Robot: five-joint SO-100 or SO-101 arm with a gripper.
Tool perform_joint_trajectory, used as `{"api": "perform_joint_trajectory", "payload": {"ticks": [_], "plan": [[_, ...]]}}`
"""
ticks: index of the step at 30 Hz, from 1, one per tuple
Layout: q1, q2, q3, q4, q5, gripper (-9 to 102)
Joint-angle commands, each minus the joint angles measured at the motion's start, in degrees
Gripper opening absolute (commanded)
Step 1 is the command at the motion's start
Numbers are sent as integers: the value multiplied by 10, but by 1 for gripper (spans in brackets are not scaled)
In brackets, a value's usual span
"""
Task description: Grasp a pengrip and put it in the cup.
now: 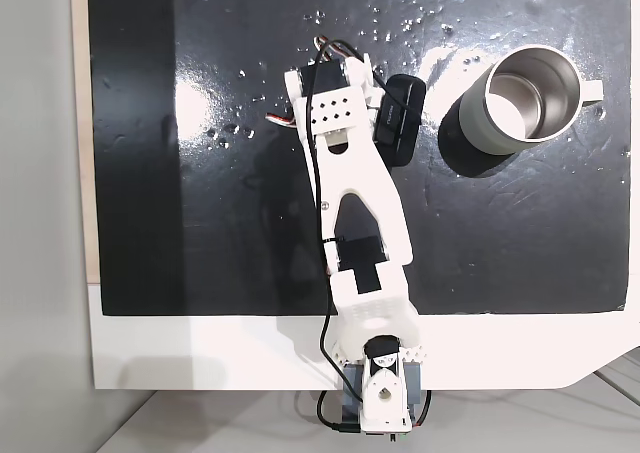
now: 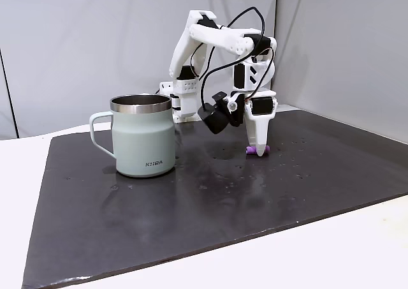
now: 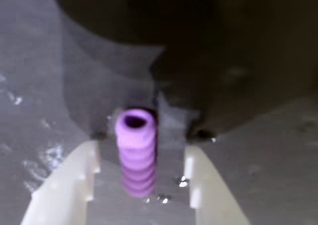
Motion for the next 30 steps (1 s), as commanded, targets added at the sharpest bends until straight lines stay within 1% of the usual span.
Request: {"api": "perform_joint_trajectory", "payload": {"ticks": [1,4,7,13,18,24,30], "plan": [[3,4,-35,-15,-4,17],[0,-2,-35,-19,-4,6],[0,-3,-35,-19,-4,0],[4,5,-35,-9,-3,0],[9,67,-35,21,-3,0],[19,146,-62,99,-13,0],[60,230,-62,171,-37,0]]}}
